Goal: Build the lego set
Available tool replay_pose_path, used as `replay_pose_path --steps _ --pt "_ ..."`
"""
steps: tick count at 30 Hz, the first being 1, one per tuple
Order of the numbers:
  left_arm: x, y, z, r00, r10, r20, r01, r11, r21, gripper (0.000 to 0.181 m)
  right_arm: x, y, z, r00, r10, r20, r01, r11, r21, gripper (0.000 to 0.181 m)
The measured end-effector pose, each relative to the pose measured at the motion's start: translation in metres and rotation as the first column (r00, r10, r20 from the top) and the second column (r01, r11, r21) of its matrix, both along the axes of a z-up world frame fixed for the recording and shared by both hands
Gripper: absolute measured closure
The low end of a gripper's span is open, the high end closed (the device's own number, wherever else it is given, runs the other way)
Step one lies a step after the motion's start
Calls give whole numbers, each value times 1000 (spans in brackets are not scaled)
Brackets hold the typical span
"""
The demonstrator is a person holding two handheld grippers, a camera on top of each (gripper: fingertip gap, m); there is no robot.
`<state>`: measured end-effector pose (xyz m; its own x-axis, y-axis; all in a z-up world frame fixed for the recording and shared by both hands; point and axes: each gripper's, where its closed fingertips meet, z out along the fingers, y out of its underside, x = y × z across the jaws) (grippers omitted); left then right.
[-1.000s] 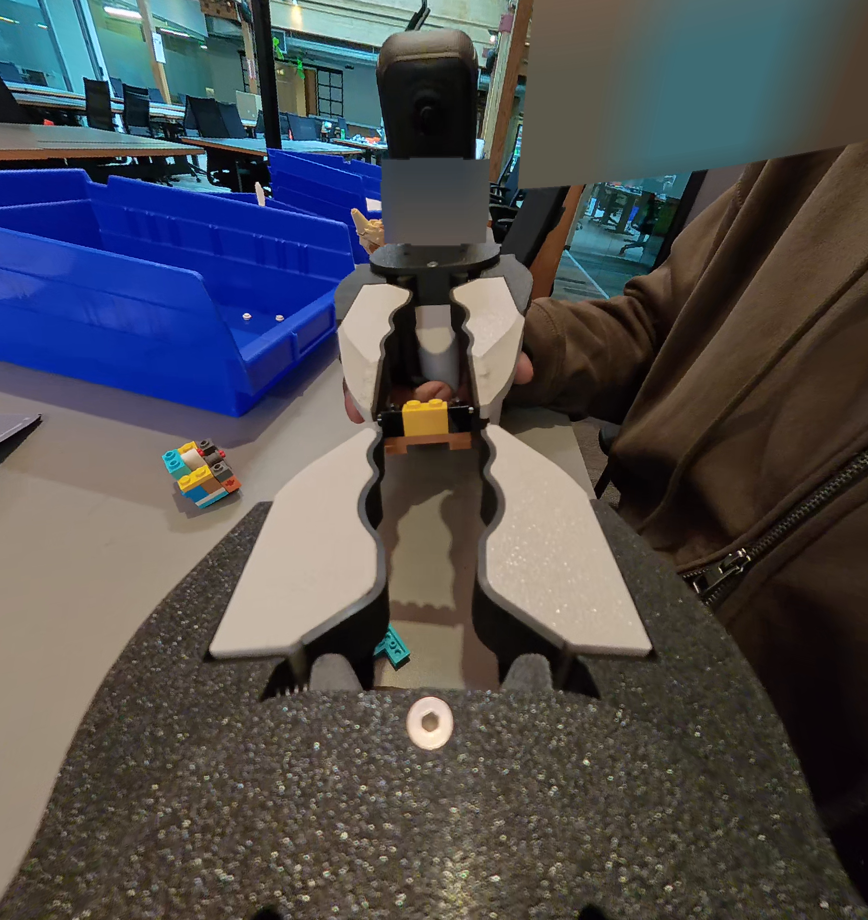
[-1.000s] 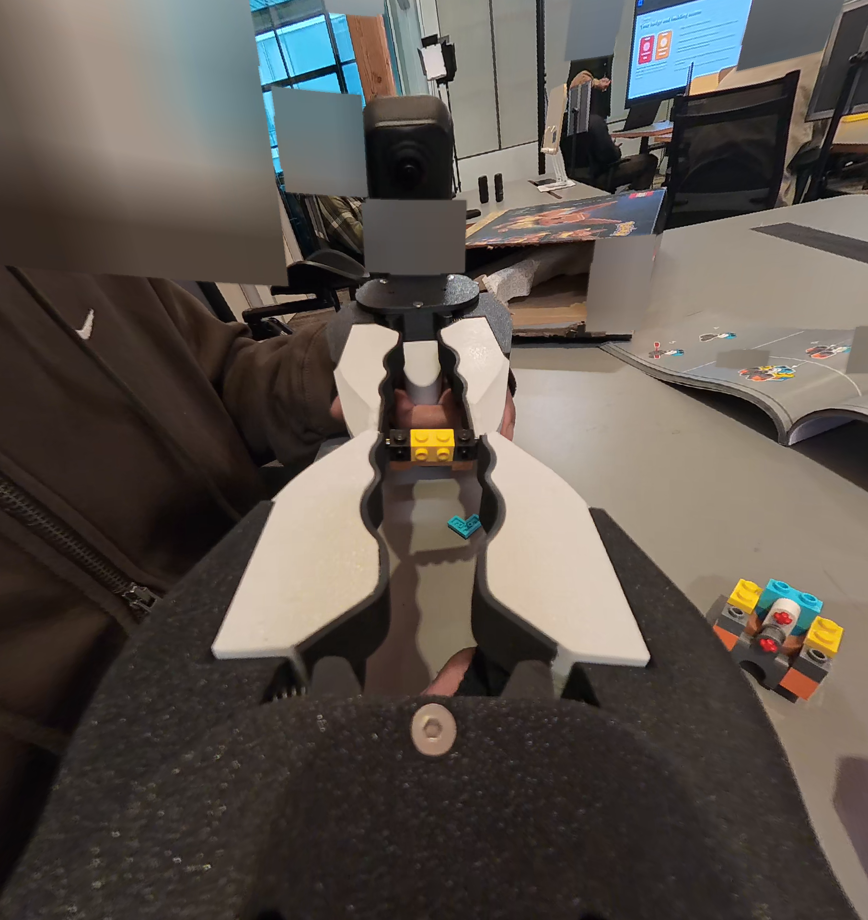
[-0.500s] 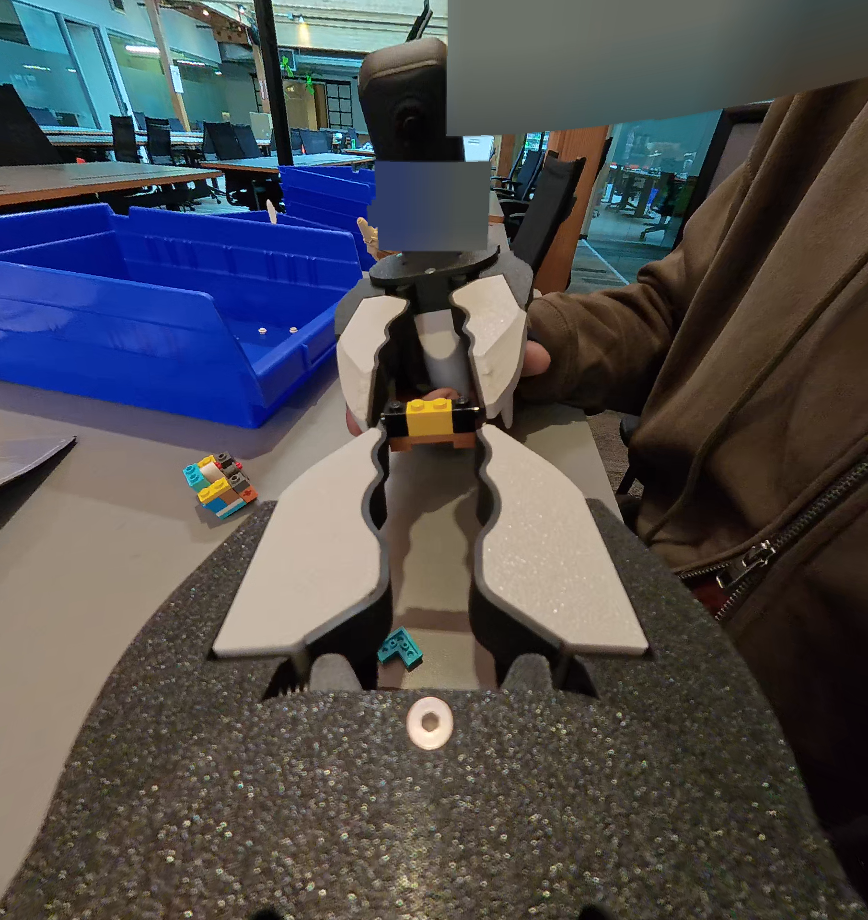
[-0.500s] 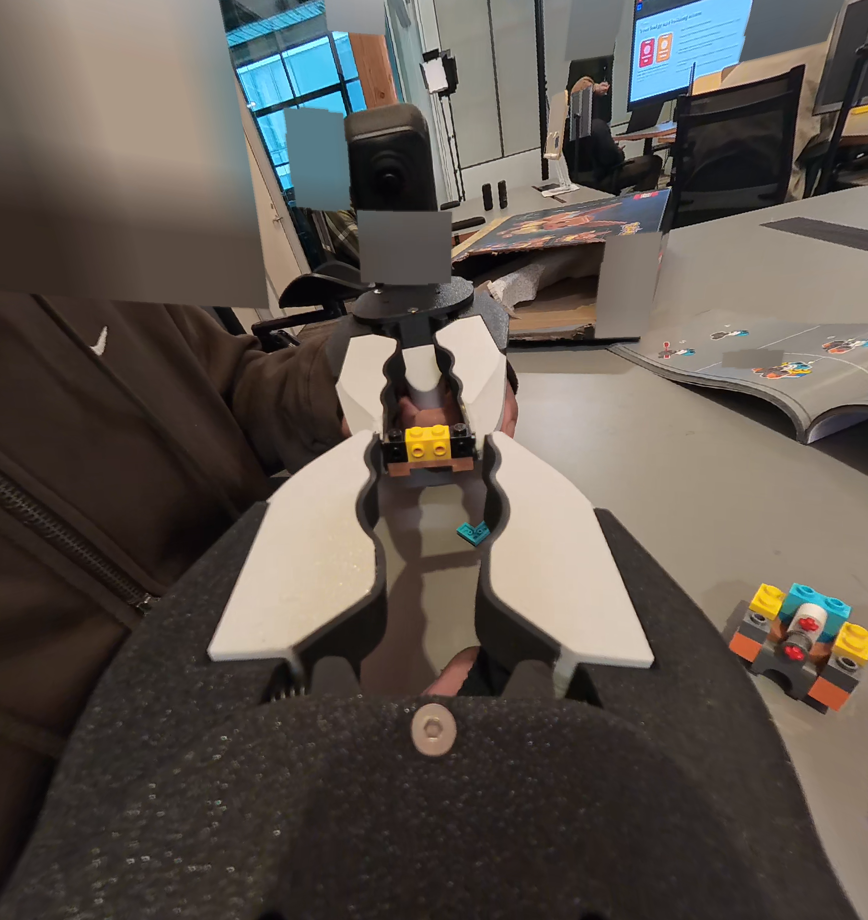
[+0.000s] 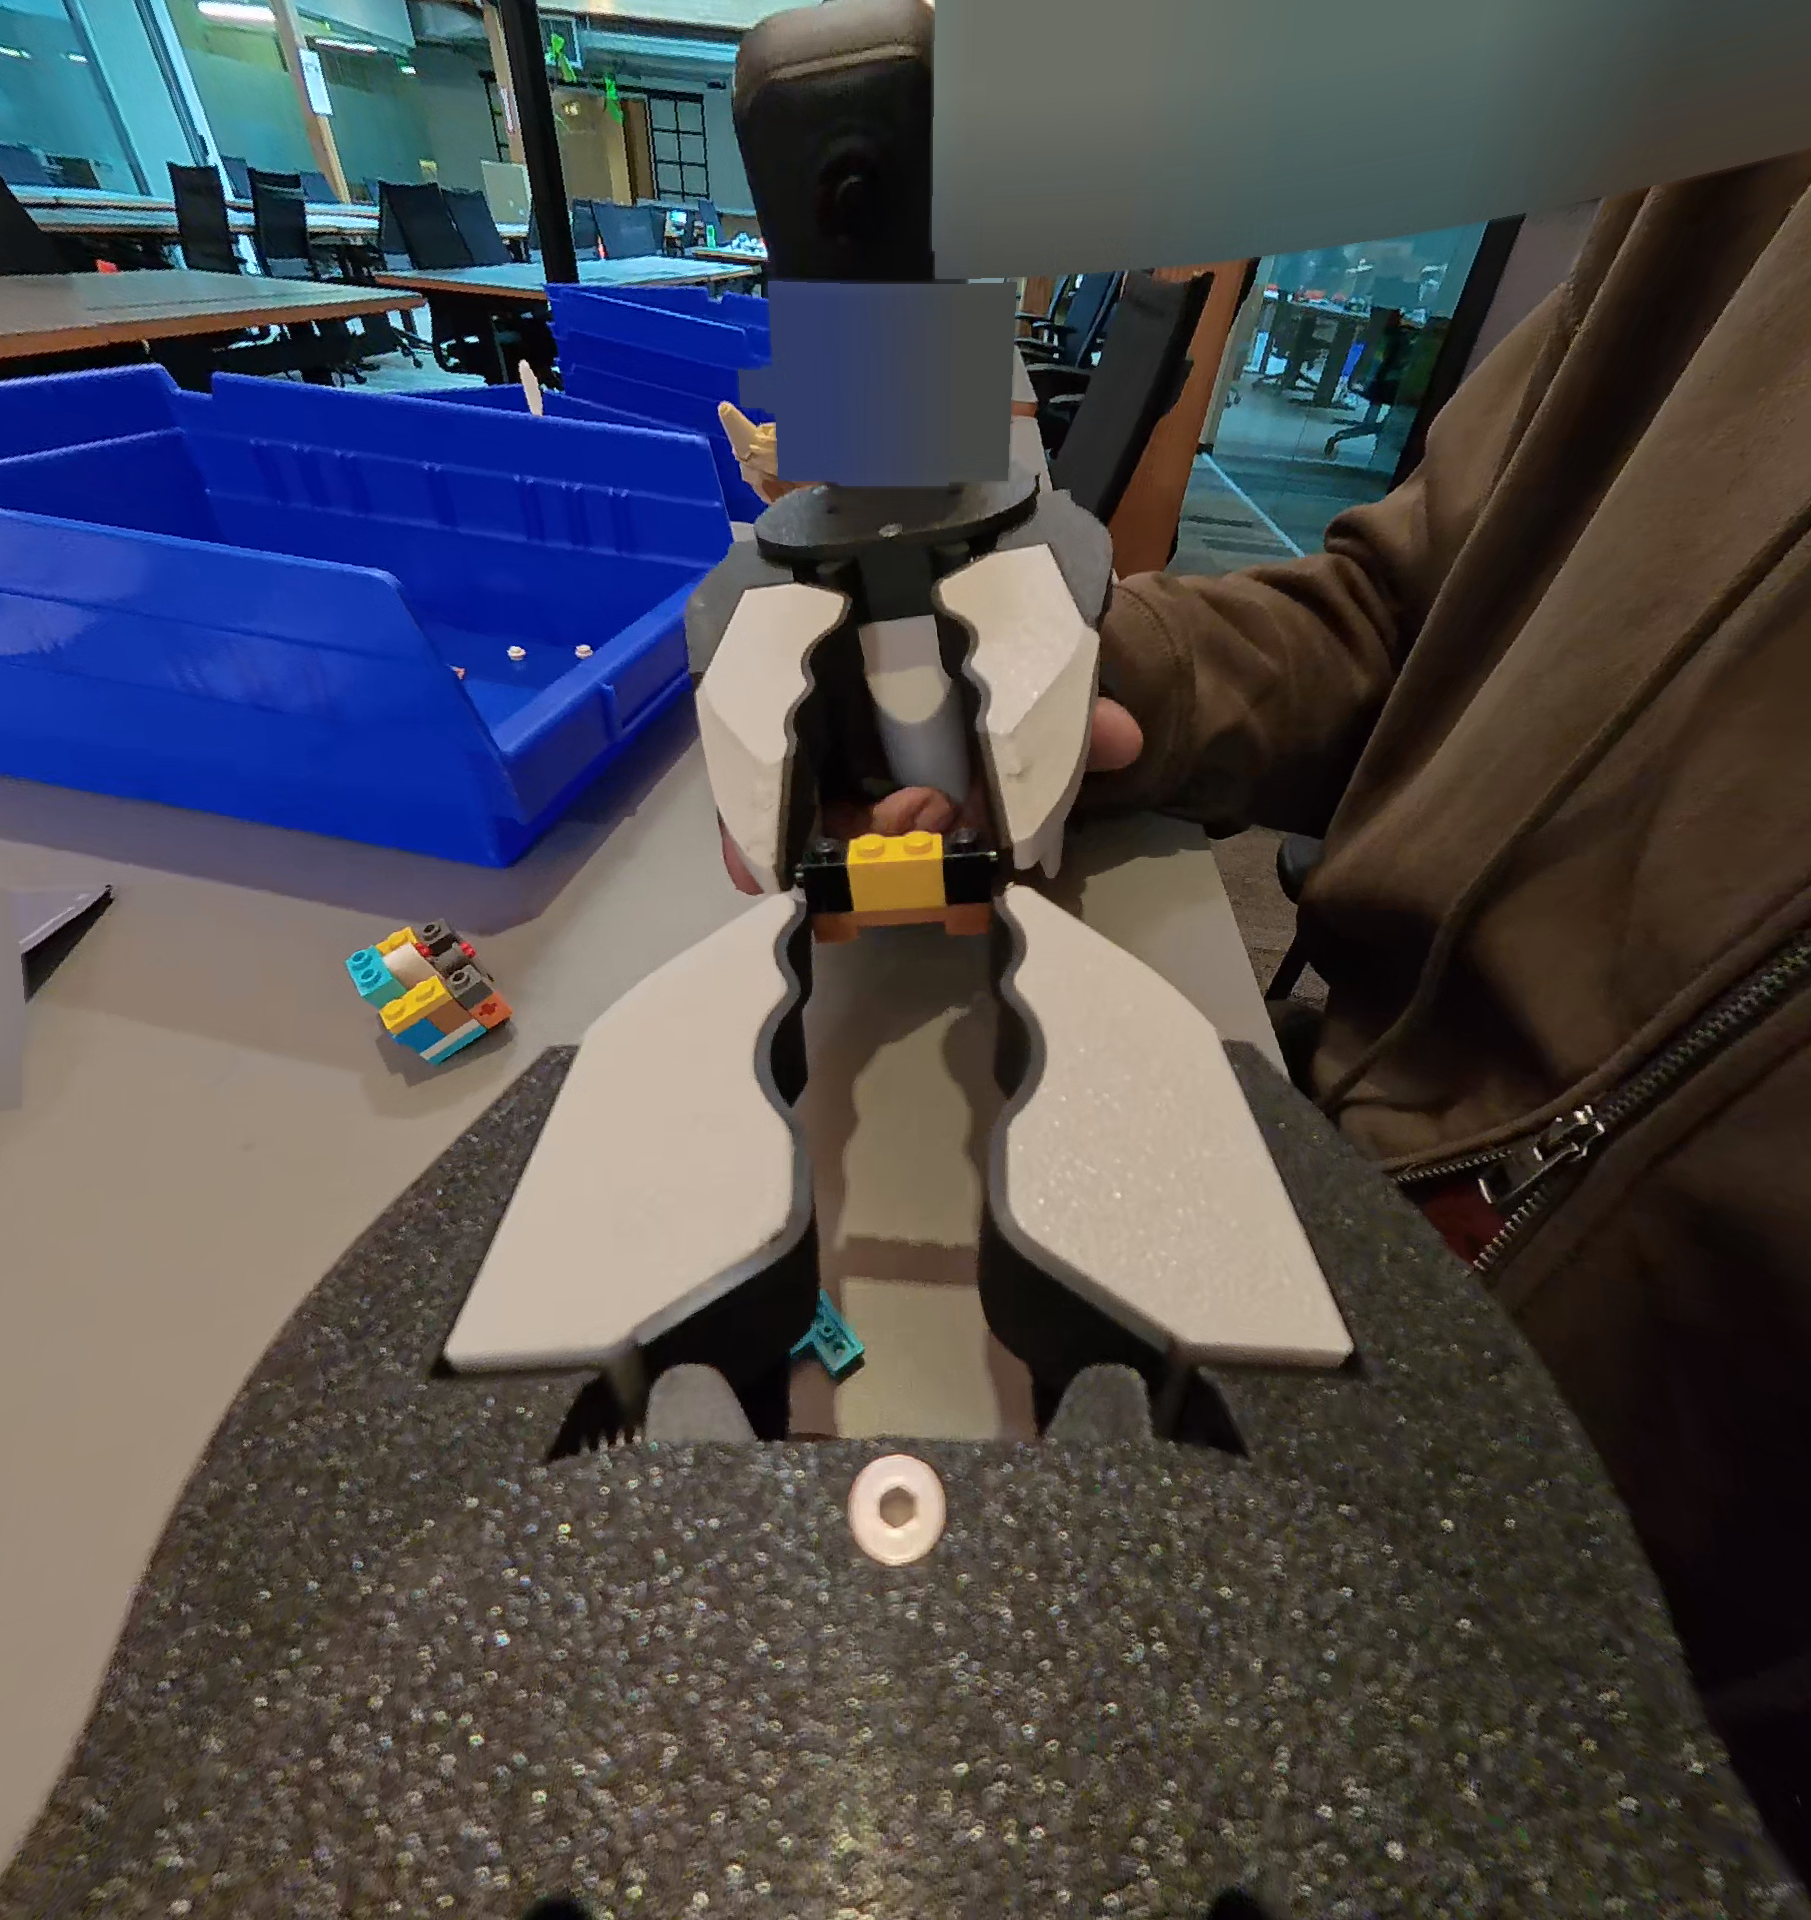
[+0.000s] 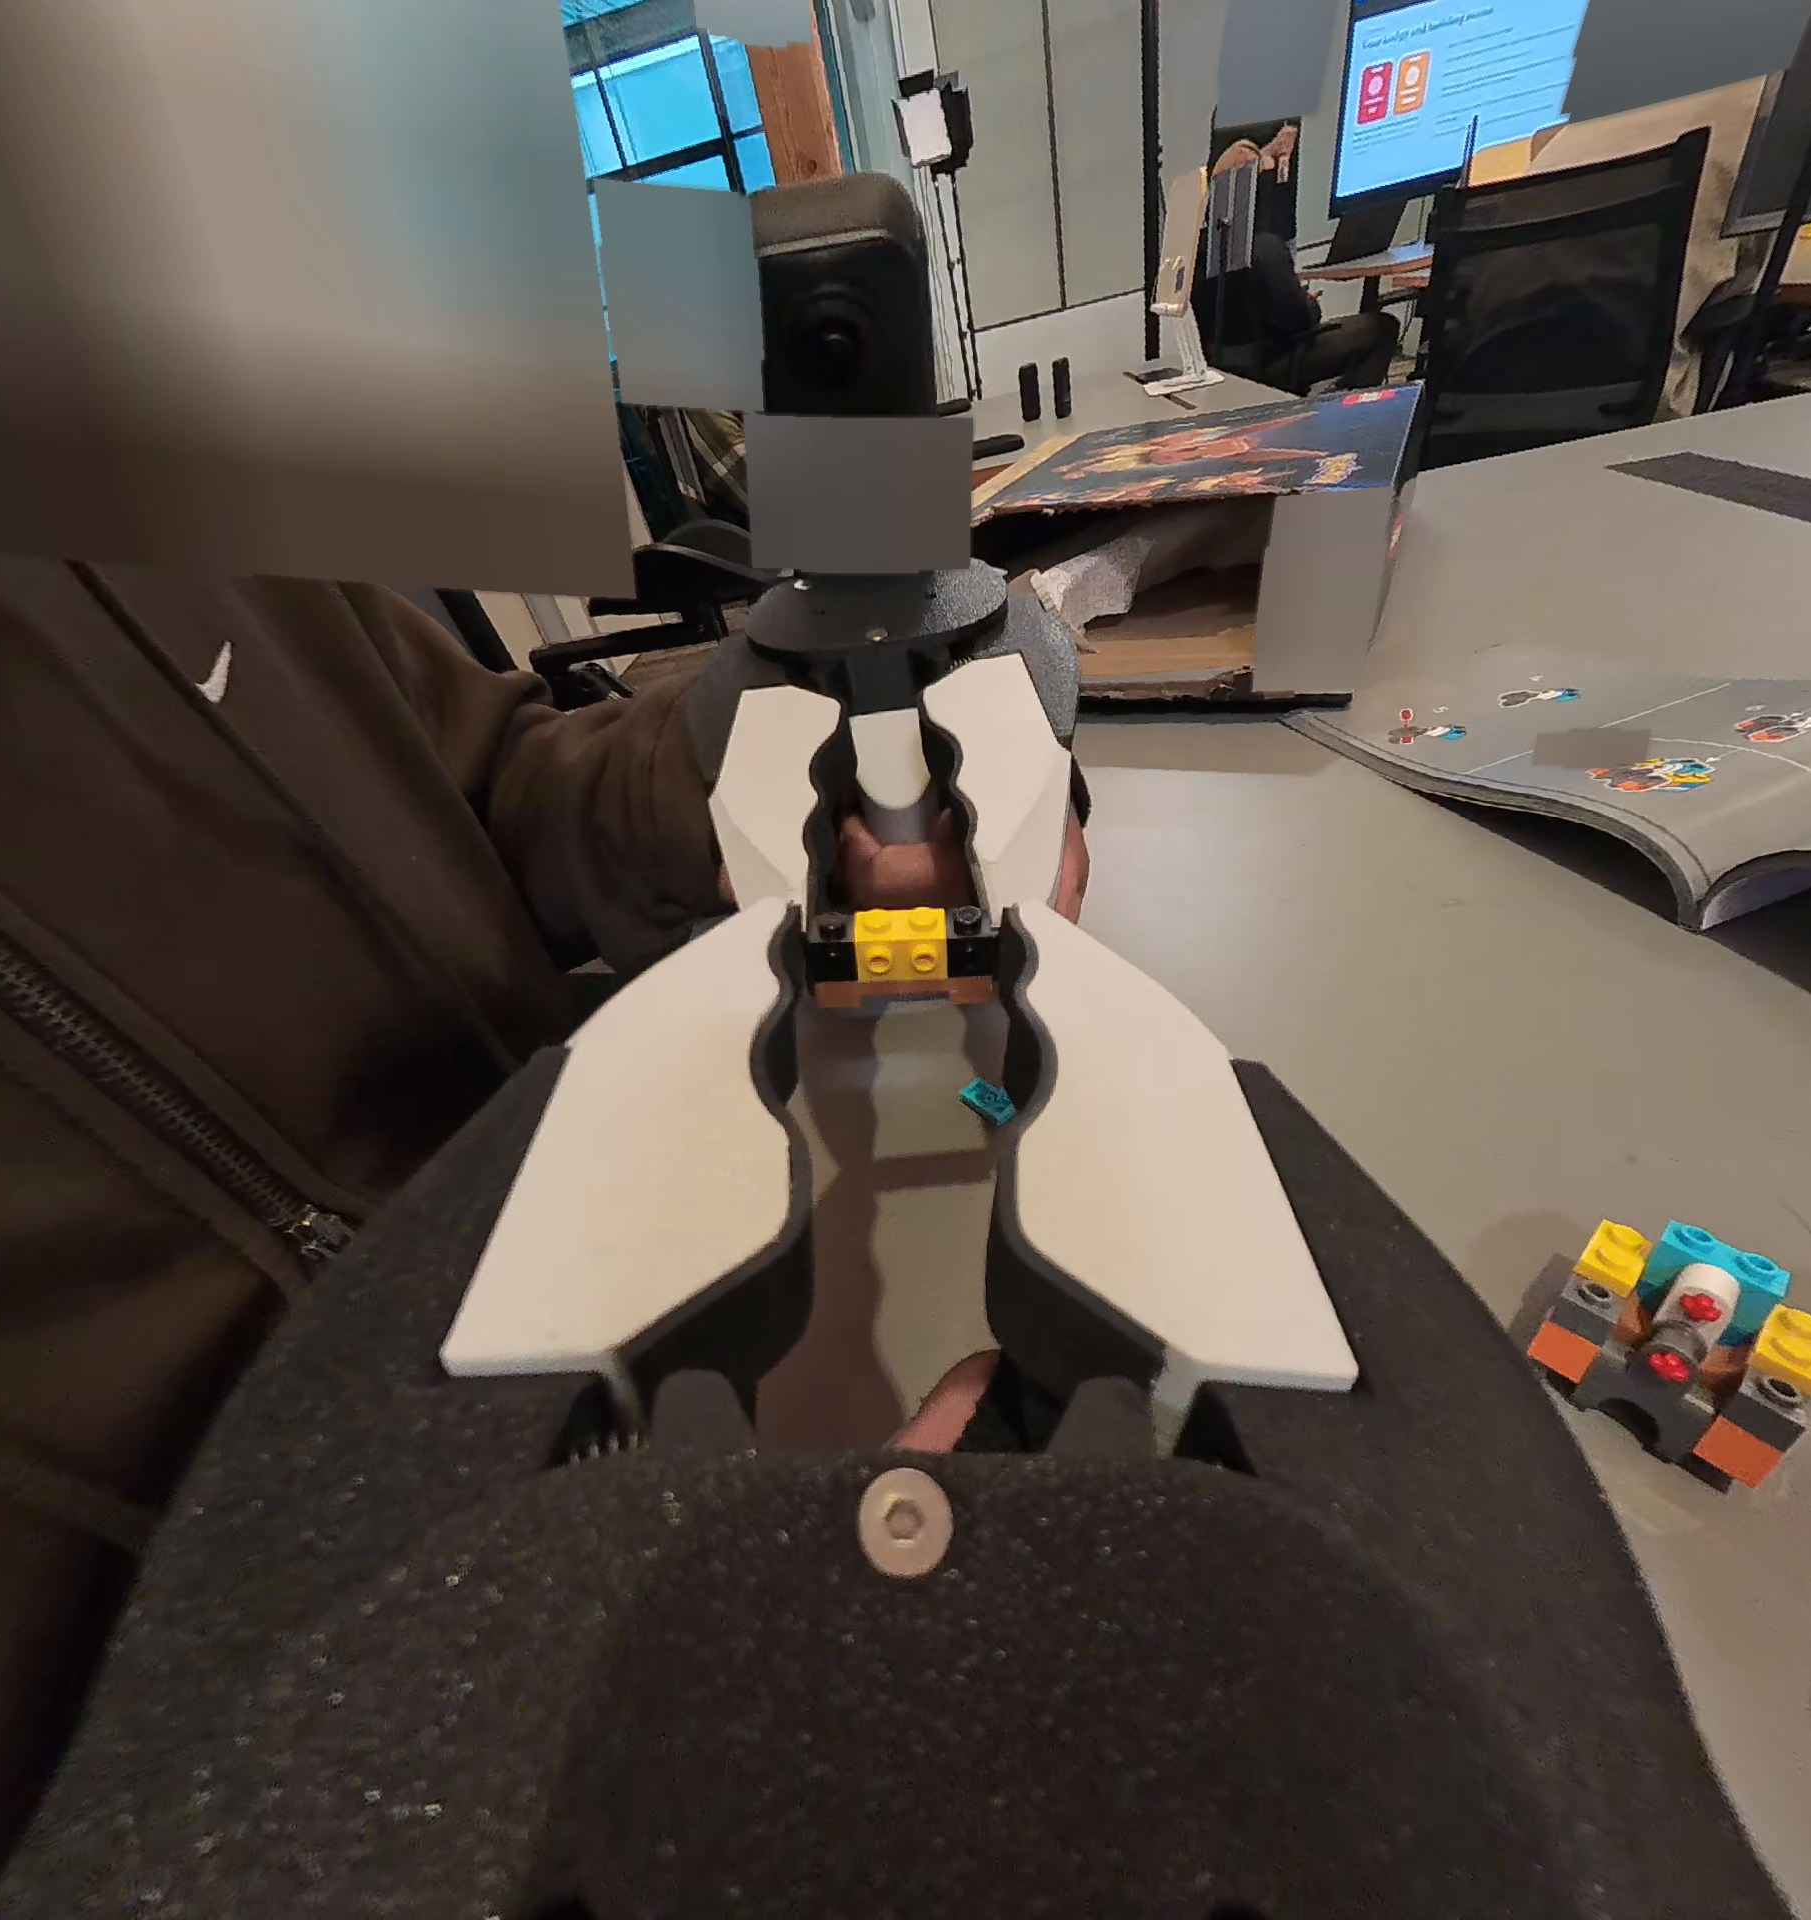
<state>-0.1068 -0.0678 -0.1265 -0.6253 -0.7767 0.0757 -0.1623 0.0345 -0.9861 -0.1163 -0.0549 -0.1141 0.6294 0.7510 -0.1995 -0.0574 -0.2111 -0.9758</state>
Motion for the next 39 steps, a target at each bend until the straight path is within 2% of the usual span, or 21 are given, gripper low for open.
replay_pose_path --steps 4,9,16,19,23,27,33,36,39 --pt "1 1 2 1000 8 2 -8 1000 -25 148 2 0 2 1000 -10 -3 10 1000 8 145" --pt "-1 3 7 1000 -13 -29 9 988 -152 147 8 -1 11 998 -28 -51 30 998 48 146" --pt "3 17 18 997 -10 -76 -19 928 -372 148 13 -7 33 991 -13 -137 33 988 149 146" --pt "4 25 24 997 12 -75 -41 916 -399 149 13 -11 41 986 1 -167 31 981 190 146" --pt "3 22 36 998 -16 -59 -13 893 -450 152 13 -14 49 980 26 -196 21 971 237 146" --pt "5 10 43 992 -104 -77 44 831 -555 158 8 -19 55 979 58 -195 1 957 288 146" --pt "4 4 57 968 -247 -54 130 669 -732 167 5 -26 61 979 81 -188 -11 937 348 146" --pt "3 1 60 953 -301 -45 152 599 -786 168 4 -27 64 980 85 -181 -11 927 376 146" --pt "3 -6 62 936 -349 -35 178 559 -810 168 2 -28 64 982 86 -167 -13 919 394 146"
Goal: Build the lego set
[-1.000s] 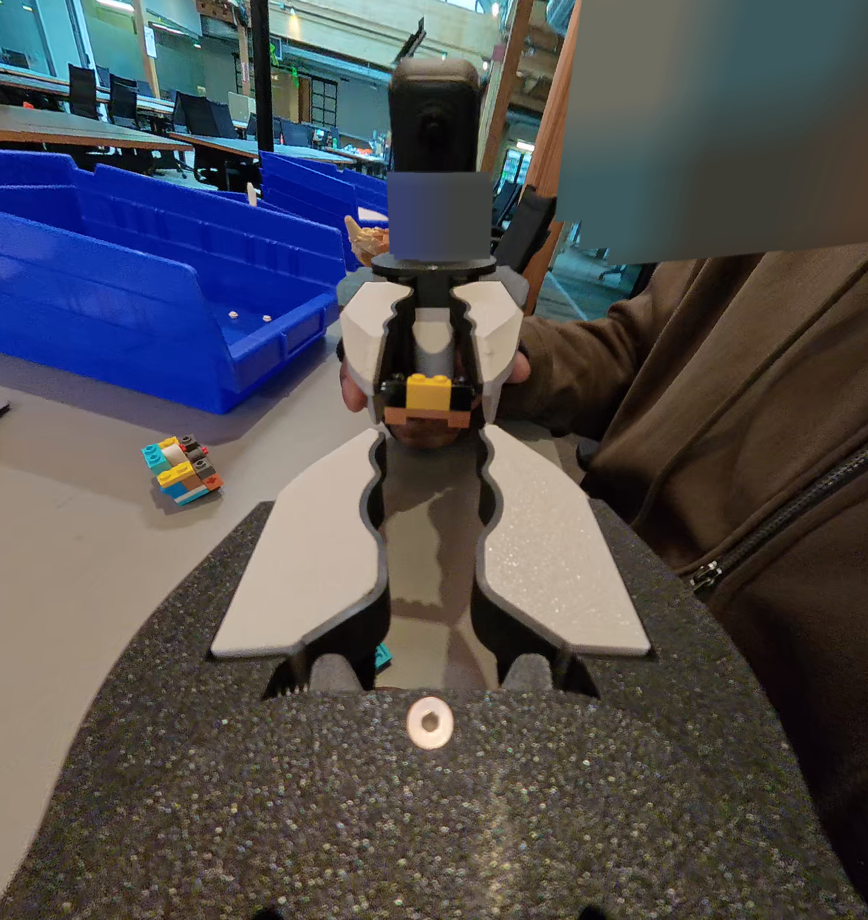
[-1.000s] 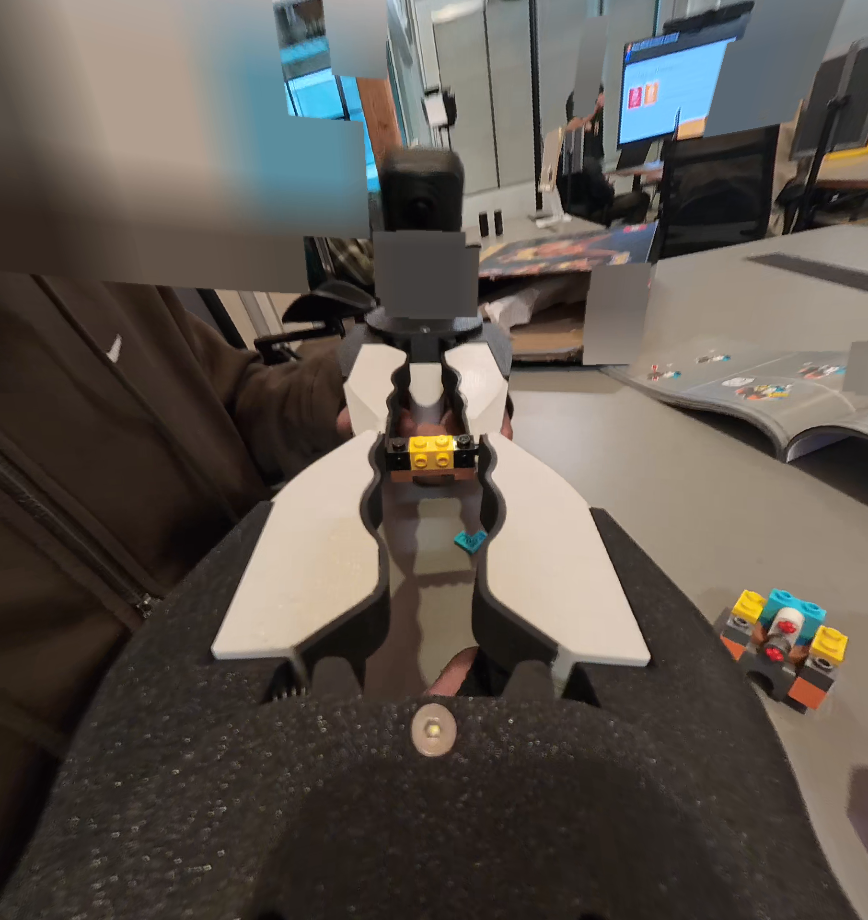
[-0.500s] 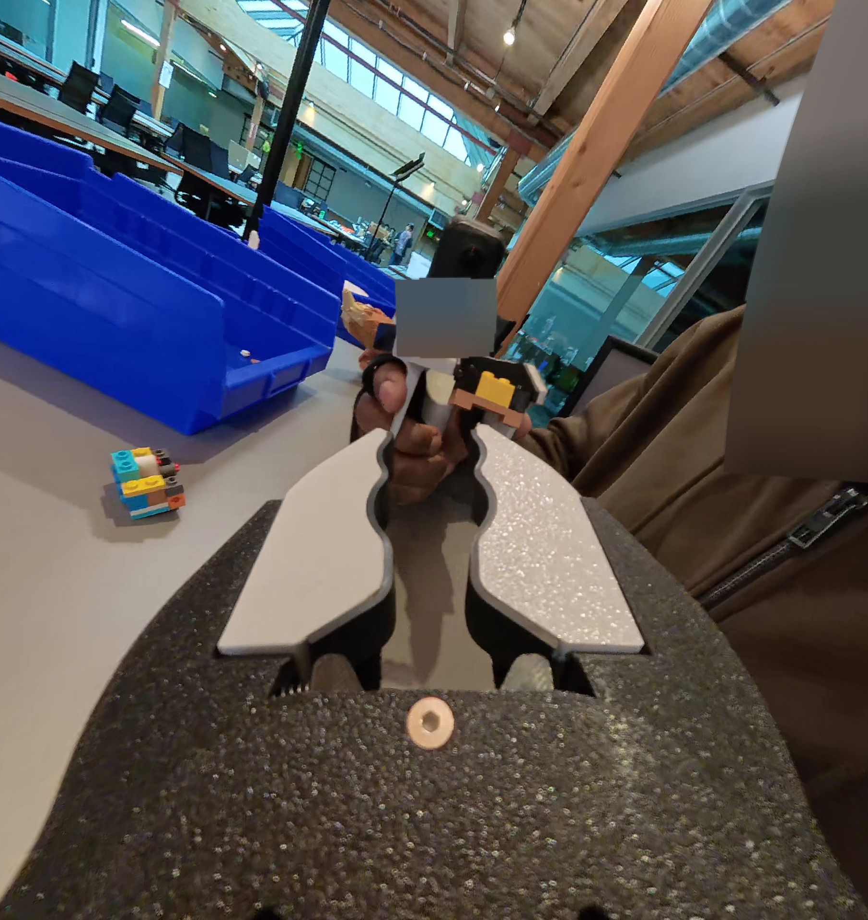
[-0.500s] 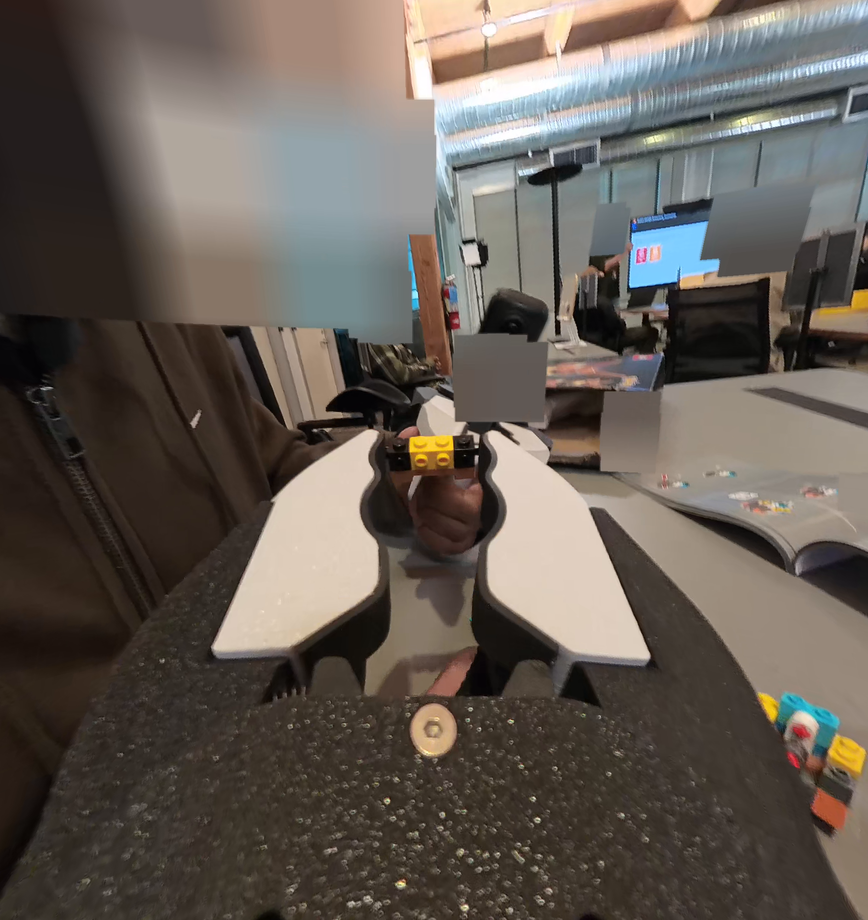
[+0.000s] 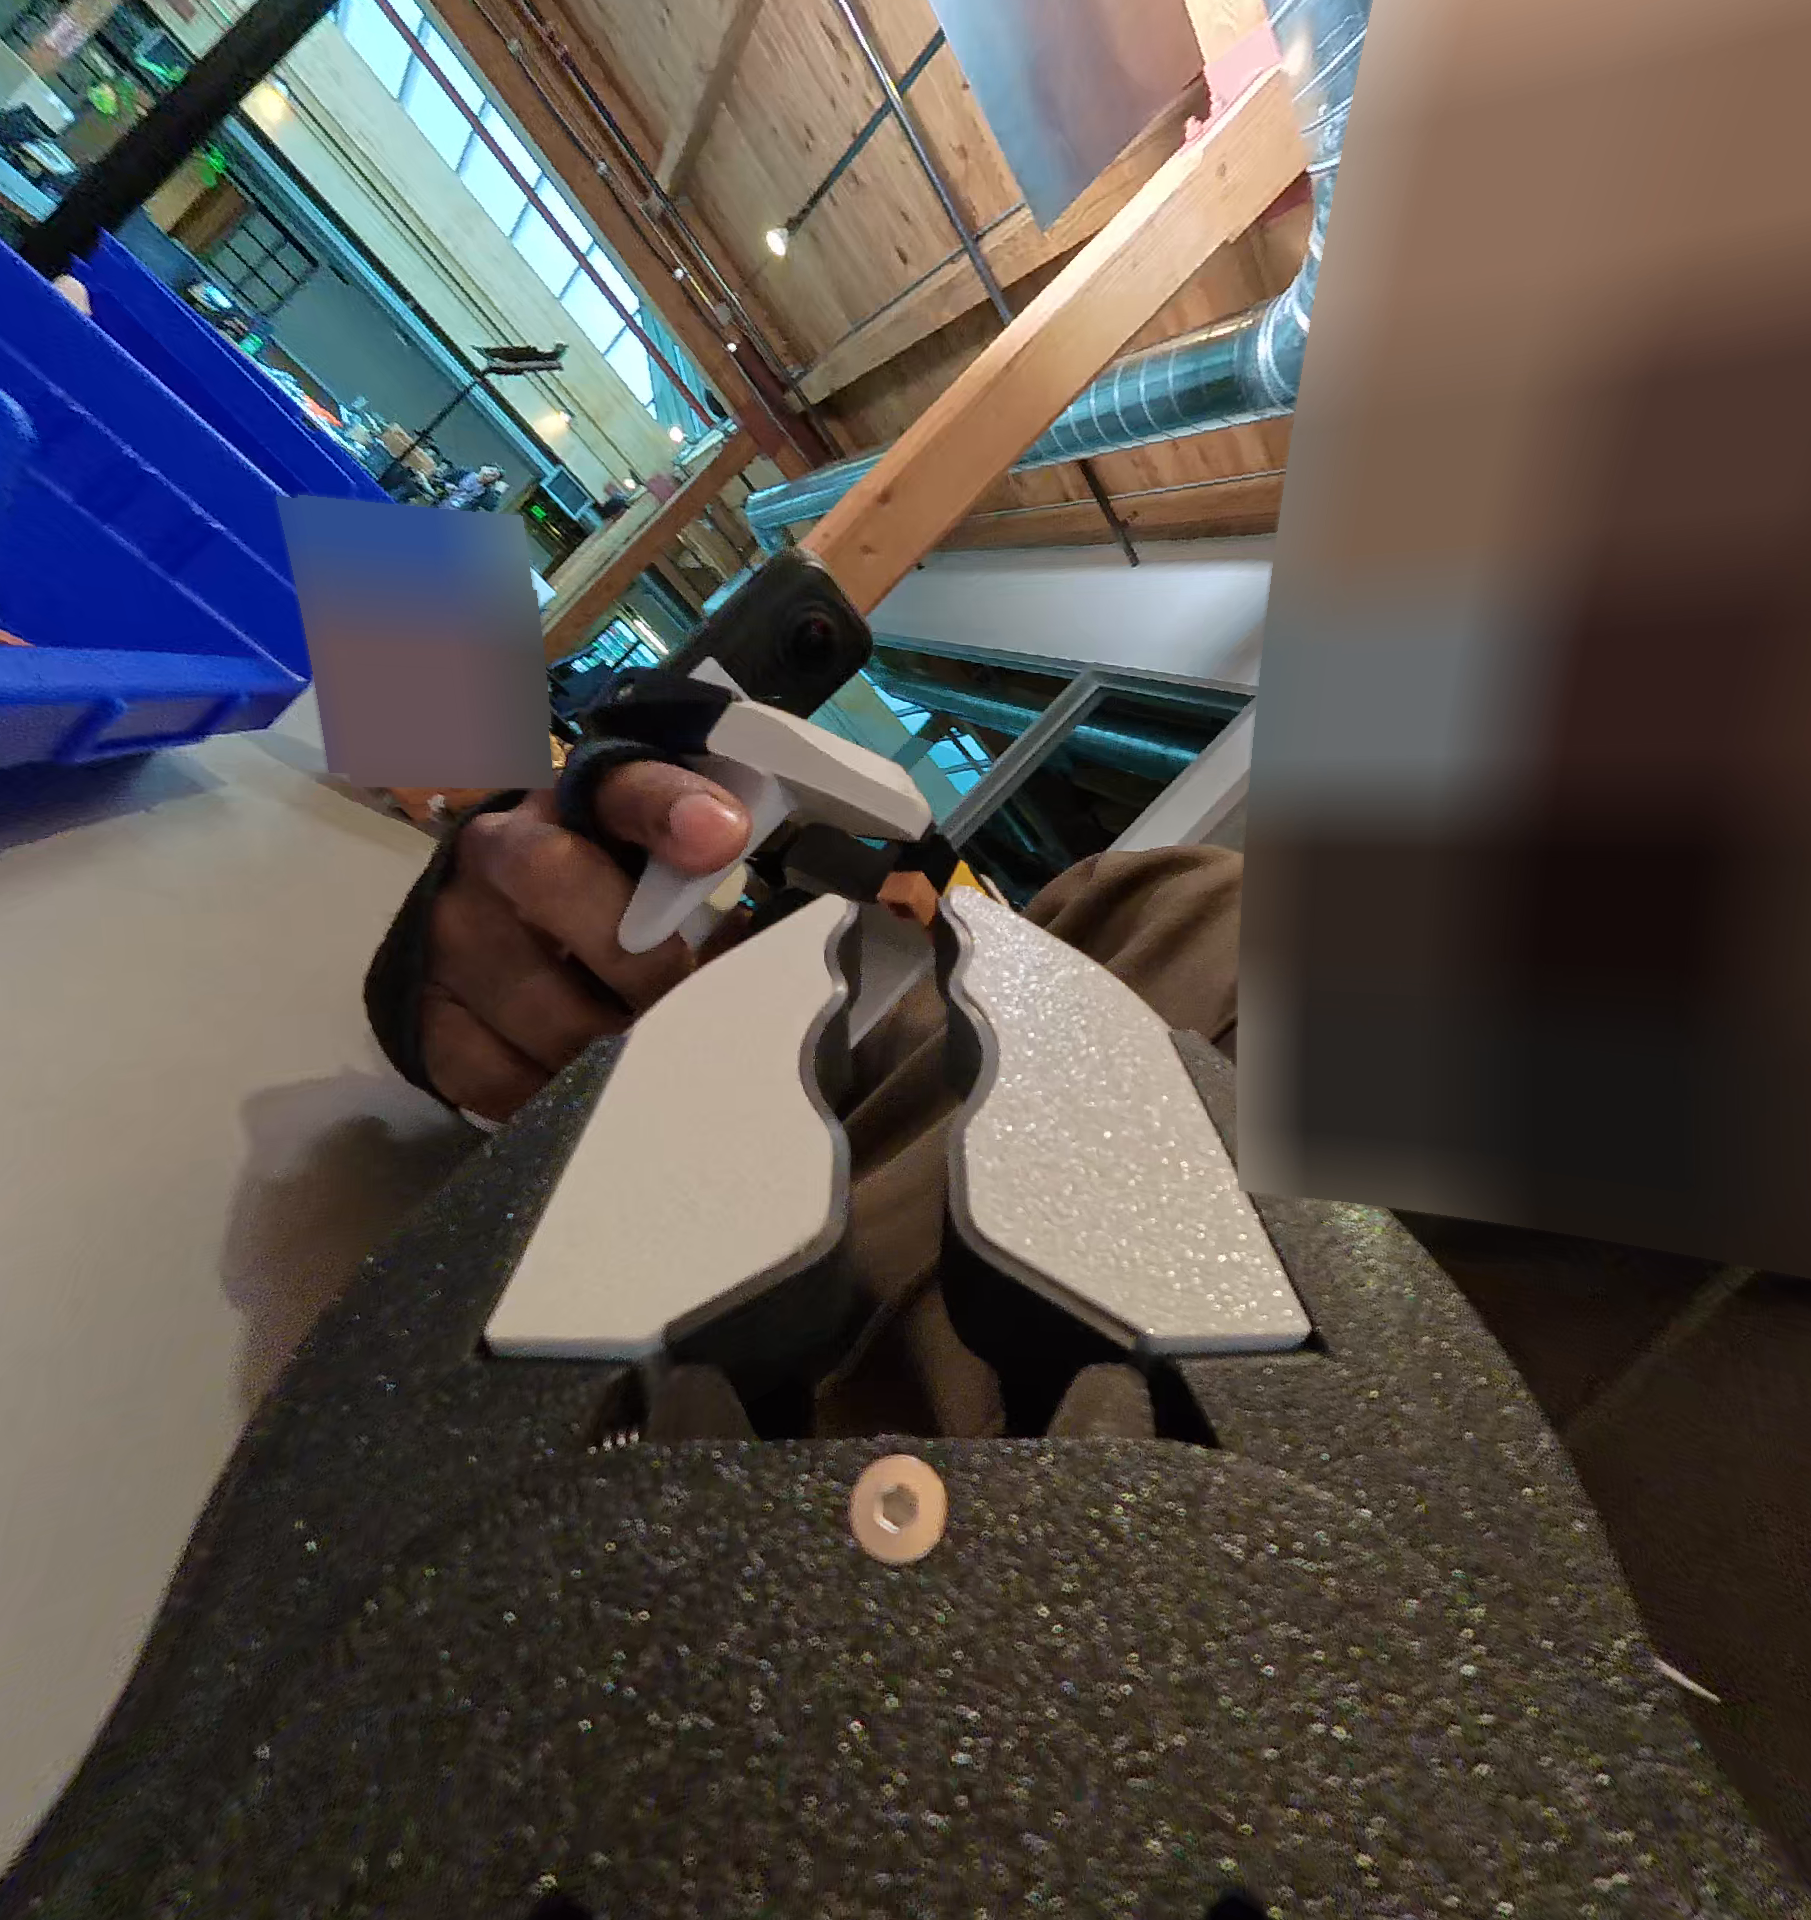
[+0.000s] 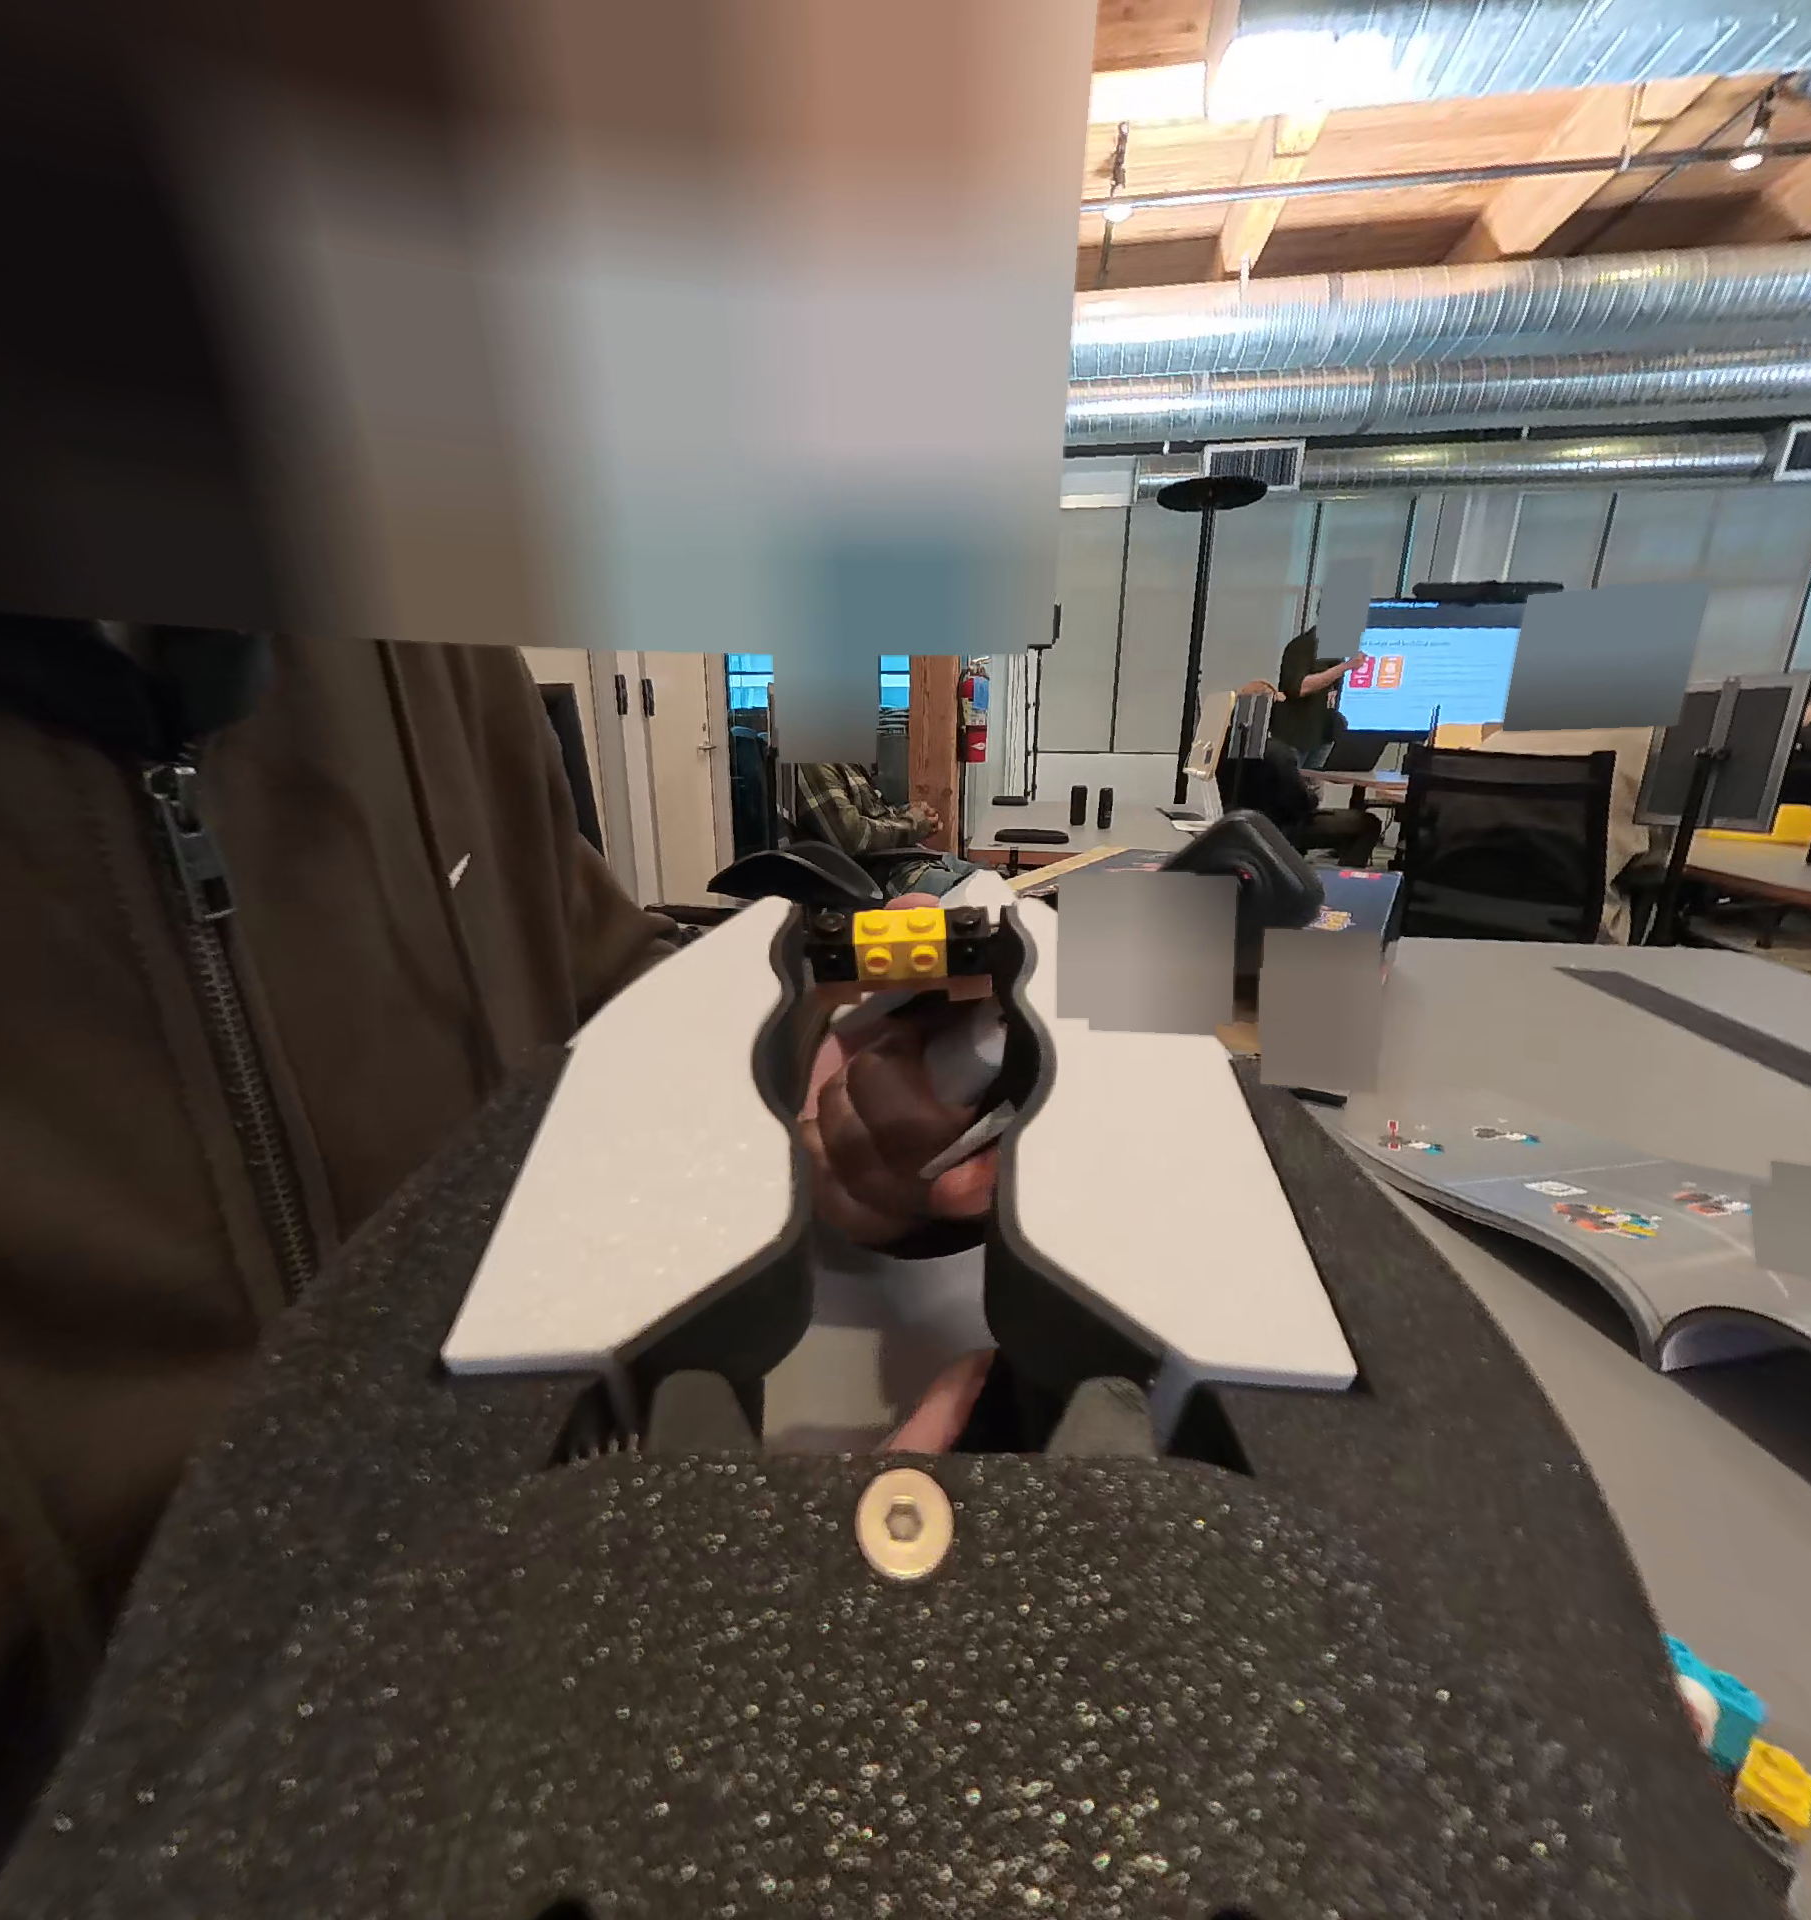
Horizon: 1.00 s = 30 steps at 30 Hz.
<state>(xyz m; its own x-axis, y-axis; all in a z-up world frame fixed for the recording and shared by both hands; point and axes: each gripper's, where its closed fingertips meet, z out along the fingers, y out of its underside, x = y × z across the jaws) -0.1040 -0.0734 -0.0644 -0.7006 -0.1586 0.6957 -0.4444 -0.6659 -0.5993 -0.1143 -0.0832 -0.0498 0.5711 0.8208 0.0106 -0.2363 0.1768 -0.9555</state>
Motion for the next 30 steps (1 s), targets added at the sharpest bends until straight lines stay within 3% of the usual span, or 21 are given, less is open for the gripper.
replay_pose_path --steps 14,30 --pt "-4 -9 8 997 -76 21 78 991 -110 180 -2 -5 4 1000 15 3 -15 999 34 146" --pt "-2 -14 13 995 -91 29 95 974 -207 170 -3 -10 10 1000 23 -12 -22 997 79 147"
